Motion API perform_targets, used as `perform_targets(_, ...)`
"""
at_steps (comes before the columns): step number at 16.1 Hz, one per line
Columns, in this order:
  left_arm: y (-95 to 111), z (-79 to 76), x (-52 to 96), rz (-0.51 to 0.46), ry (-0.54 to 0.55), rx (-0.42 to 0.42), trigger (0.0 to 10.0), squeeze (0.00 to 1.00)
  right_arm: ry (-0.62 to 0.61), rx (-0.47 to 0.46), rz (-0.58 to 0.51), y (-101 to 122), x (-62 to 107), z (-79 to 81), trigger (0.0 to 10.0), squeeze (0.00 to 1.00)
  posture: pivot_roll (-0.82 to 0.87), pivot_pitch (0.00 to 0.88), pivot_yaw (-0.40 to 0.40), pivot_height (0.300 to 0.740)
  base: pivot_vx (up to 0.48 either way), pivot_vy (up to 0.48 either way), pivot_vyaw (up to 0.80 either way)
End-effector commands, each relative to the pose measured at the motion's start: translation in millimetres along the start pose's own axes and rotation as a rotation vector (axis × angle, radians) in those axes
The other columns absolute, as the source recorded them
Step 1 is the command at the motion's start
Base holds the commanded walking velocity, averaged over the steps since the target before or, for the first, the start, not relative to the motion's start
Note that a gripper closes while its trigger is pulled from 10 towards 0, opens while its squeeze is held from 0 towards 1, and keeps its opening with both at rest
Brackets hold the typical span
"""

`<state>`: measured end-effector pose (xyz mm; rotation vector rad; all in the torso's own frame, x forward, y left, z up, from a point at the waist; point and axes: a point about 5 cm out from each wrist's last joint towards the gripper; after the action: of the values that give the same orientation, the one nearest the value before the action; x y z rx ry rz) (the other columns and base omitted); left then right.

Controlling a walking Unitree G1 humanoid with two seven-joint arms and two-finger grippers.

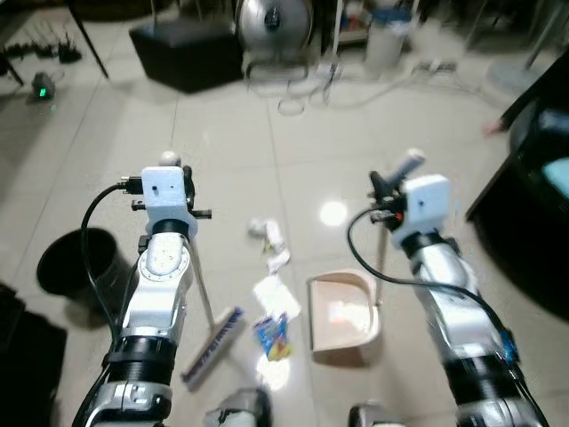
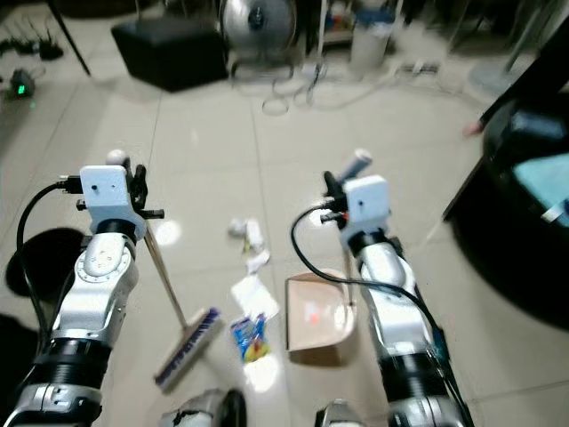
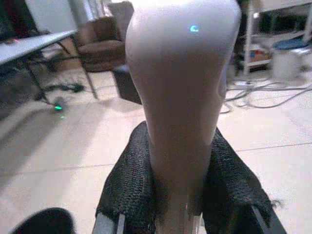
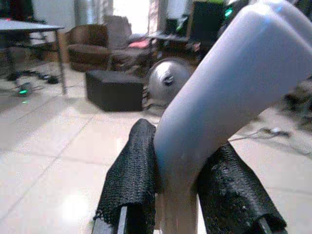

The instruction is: Sweep floor

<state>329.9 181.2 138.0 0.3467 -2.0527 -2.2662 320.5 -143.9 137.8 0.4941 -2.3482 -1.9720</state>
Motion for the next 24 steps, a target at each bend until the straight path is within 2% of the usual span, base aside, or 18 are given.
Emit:
perform_targets(1, 5.8, 10.5, -4.7, -0.072, 0.069, -0.043, 10.0, 0.0, 0.028, 0.037, -0.026, -0.3, -3.1, 3.0, 10.0, 0.0, 0.09, 0.322, 0.125, 0.74, 0.0, 0.0, 0.0)
perform_targets(4, 4.0, 9.7, -6.6, -0.103, 0.045, -0.036, 10.0, 0.0, -0.008, 0.091, -0.05, -0.9, -6.3, -2.5, 10.0, 0.0, 0.09, 0.346, 0.148, 0.74, 0.0, 0.0, 0.0)
perform_targets(5, 5.9, 6.7, -10.2, -0.132, 0.003, -0.014, 10.0, 0.0, -0.022, 0.134, -0.072, 0.5, -8.5, -5.0, 10.0, 0.0, 0.09, 0.384, 0.164, 0.74, 0.0, 0.0, 0.0)
perform_targets(8, 10.1, -2.3, -18.4, -0.177, 0.011, 0.049, 10.0, 0.0, 0.003, 0.193, -0.139, 3.5, -9.4, -2.5, 10.0, 0.0, 0.1, 0.394, 0.174, 0.74, 0.0, 0.0, 0.0)
perform_targets(9, 9.3, -4.3, -19.2, -0.182, 0.012, 0.065, 10.0, 0.0, 0.006, 0.2, -0.15, 3.6, -9.6, 0.7, 10.0, 0.0, 0.1, 0.399, 0.175, 0.74, 0.0, 0.0, 0.0)
perform_targets(11, 4.0, -8.5, -21.4, -0.167, 0.035, 0.131, 10.0, 0.0, 0.052, 0.217, -0.161, 0.5, -8.9, 18.4, 10.0, 0.0, 0.08, 0.406, 0.178, 0.74, 0.0, 0.0, 0.0)
perform_targets(13, -0.9, -14.8, -21.4, -0.15, 0.031, 0.153, 10.0, 0.0, 0.073, 0.221, -0.164, -2.2, -7.7, 28.7, 10.0, 0.0, 0.07, 0.405, 0.179, 0.74, 0.0, 0.0, 0.0)
perform_targets(15, -12.8, -28.9, -16.8, -0.101, 0.038, 0.184, 10.0, 0.0, 0.09, 0.235, -0.189, -1.6, -8.2, 46.0, 10.0, 0.0, 0.05, 0.402, 0.186, 0.74, 0.0, 0.0, 0.0)
perform_targets(17, -17.0, -37.5, -15.3, -0.067, 0.059, 0.232, 10.0, 0.0, 0.069, 0.194, -0.201, 2.0, -10.8, 53.1, 10.0, 0.0, 0.04, 0.399, 0.186, 0.74, 0.0, 0.0, 0.0)
perform_targets(19, -13.3, -50.7, -16.0, -0.042, 0.089, 0.336, 10.0, 0.0, 0.071, 0.151, -0.207, 4.9, -12.4, 62.2, 10.0, 0.0, 0.03, 0.387, 0.183, 0.74, 0.0, 0.0, 0.0)
perform_targets(20, -12.0, -52.7, -16.5, -0.038, 0.101, 0.36, 10.0, 0.0, 0.07, 0.14, -0.207, 5.1, -12.5, 64.2, 10.0, 0.0, 0.03, 0.386, 0.182, 0.74, 0.0, 0.0, 0.0)
perform_targets(21, -5.4, -58.9, -19.1, -0.039, 0.131, 0.438, 10.0, 0.0, 0.066, 0.107, -0.21, 6.2, -12.9, 69.9, 10.0, 0.0, 0.03, 0.378, 0.178, 0.74, 0.0, 0.0, 0.0)
perform_targets(24, 6.6, -59.9, -24.7, -0.052, 0.199, 0.545, 10.0, 0.0, 0.043, 0.087, -0.194, 4.0, -13.1, 69.2, 10.0, 0.0, 0.03, 0.355, 0.17, 0.74, 0.0, 0.0, 0.0)
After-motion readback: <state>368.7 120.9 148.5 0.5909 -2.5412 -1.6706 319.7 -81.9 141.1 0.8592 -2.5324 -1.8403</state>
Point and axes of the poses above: a point about 5 cm out from each wrist's last joint towards the gripper, its own x axis pointing back from the gripper into the wrist, its own y axis along the axis of the wrist's last joint, z = x × y, and after that the axes turned 1 degree about x, right-handed
